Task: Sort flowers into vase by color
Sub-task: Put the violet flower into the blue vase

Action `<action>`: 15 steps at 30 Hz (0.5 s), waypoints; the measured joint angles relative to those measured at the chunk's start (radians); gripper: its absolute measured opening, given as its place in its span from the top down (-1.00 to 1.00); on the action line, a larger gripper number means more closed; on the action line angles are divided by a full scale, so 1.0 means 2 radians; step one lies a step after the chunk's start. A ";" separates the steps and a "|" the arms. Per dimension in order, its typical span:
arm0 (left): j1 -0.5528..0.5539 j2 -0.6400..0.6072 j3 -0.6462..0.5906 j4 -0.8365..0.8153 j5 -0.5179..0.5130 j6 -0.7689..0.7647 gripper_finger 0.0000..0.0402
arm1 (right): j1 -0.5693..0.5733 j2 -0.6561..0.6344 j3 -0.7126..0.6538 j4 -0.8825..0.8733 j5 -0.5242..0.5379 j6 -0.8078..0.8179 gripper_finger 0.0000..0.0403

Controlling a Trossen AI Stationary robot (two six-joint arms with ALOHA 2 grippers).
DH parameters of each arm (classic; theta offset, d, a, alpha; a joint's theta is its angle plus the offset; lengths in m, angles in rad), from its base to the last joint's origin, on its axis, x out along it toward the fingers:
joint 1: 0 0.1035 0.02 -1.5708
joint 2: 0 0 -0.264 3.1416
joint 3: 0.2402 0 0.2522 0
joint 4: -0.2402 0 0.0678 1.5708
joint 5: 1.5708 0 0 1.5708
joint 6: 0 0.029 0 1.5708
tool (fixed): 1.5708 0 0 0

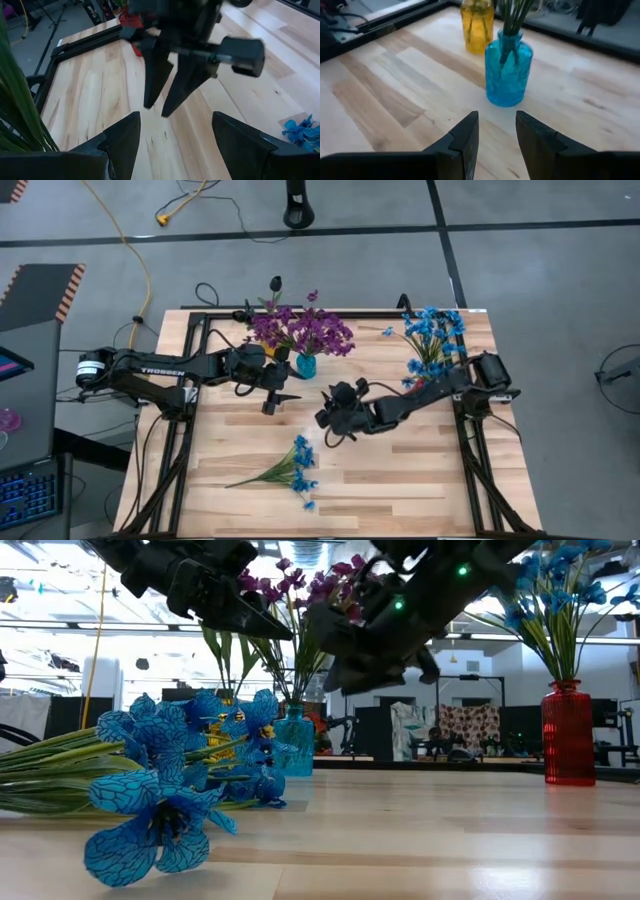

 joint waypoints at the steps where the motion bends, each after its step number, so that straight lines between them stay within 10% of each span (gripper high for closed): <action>1: -0.002 0.000 0.000 0.000 0.000 0.000 -0.17 | -0.006 0.000 0.000 0.000 -0.014 0.000 0.22; 15: -0.020 0.000 0.000 -0.012 0.000 0.012 -0.17 | -0.067 0.000 0.000 0.041 -0.228 -0.019 0.08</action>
